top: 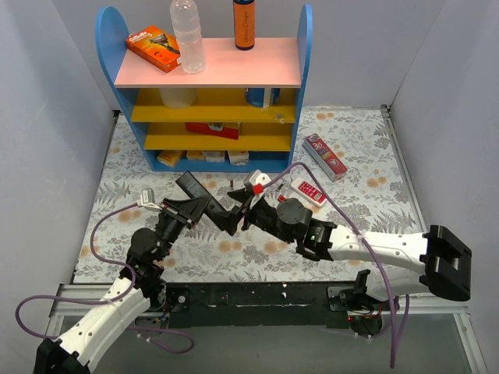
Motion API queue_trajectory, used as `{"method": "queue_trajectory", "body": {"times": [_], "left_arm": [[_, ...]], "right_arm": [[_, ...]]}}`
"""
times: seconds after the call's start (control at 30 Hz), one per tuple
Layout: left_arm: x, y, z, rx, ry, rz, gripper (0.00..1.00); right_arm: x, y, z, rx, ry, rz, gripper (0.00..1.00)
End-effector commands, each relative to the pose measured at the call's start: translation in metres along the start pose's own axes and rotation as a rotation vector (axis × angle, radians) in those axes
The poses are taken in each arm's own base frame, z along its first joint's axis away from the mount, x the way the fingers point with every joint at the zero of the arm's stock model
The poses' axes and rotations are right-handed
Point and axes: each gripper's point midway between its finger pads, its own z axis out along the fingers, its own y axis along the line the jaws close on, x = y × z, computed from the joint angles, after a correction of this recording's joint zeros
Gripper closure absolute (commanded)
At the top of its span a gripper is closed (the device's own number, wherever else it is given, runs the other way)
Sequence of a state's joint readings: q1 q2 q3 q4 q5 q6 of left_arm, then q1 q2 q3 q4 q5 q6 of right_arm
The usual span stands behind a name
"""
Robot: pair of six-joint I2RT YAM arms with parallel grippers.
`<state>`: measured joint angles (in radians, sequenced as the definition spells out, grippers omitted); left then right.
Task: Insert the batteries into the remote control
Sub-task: Load the battery cover into the remote control.
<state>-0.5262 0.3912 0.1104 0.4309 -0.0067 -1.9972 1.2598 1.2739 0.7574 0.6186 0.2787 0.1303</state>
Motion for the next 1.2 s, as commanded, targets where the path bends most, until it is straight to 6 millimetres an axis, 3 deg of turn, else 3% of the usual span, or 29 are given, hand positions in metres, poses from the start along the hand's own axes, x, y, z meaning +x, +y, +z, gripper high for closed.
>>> {"method": "queue_trajectory", "body": {"times": [0.0, 0.53, 0.87, 1.03, 1.17], "left_arm": [[-0.004, -0.028, 0.000, 0.075, -0.006, -0.170, 1.00], [0.002, -0.050, -0.004, 0.185, 0.043, -0.169, 1.00], [0.008, -0.066, -0.011, 0.295, 0.085, -0.154, 1.00], [0.013, -0.081, -0.017, 0.379, 0.119, -0.144, 1.00], [0.018, -0.086, -0.016, 0.403, 0.149, -0.092, 1.00]], "right_arm": [[-0.028, 0.004, 0.004, -0.062, 0.026, 0.155, 0.20], [0.000, 0.015, 0.005, -0.320, 0.152, 0.454, 0.26], [0.021, 0.008, 0.003, -0.333, 0.207, 0.558, 0.54], [0.025, 0.004, 0.003, -0.321, 0.224, 0.588, 0.64], [0.031, -0.003, 0.003, -0.289, 0.246, 0.586, 0.64]]}}
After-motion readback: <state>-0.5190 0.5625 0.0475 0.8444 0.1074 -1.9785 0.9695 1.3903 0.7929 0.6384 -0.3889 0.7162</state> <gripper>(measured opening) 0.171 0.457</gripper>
